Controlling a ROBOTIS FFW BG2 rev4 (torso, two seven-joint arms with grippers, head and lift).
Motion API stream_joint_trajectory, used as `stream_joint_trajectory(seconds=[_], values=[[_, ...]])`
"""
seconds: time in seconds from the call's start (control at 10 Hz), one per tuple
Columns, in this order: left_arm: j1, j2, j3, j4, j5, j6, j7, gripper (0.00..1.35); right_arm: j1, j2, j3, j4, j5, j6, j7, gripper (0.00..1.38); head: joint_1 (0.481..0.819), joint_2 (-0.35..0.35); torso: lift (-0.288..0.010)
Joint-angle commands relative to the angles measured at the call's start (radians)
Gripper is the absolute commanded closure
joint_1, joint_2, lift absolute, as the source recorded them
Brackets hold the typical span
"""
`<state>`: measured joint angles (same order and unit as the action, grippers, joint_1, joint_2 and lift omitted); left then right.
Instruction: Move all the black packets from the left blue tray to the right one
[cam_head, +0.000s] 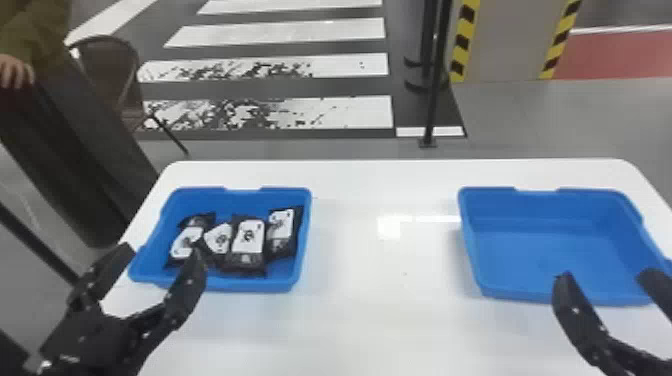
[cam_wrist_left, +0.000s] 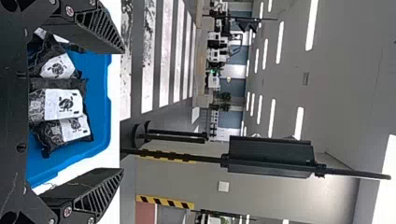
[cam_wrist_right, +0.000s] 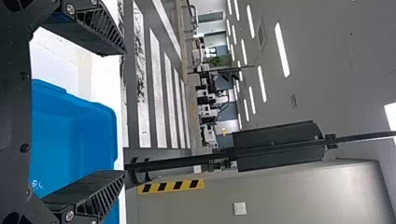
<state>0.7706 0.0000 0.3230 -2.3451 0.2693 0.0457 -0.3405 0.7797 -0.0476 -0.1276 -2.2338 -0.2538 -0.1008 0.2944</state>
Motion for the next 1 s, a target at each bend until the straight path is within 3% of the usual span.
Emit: stream_joint_trajectory(seconds=[0.0,0.9], values=[[0.000,-0.003,0.000,0.000,0.002,0.001,0.000,0.14,0.001,0.000,0.000,0.006,-0.011,0.000,0.000,0.11,0.695,0.111,-0.140],[-0.002,-0.003,-0.018,0.000,0.004,0.055,0.000,0.14,0.008,0.002,0.000,0.006,-0.027,0.000,-0.006,0.11,0.695,0.105,-0.140]])
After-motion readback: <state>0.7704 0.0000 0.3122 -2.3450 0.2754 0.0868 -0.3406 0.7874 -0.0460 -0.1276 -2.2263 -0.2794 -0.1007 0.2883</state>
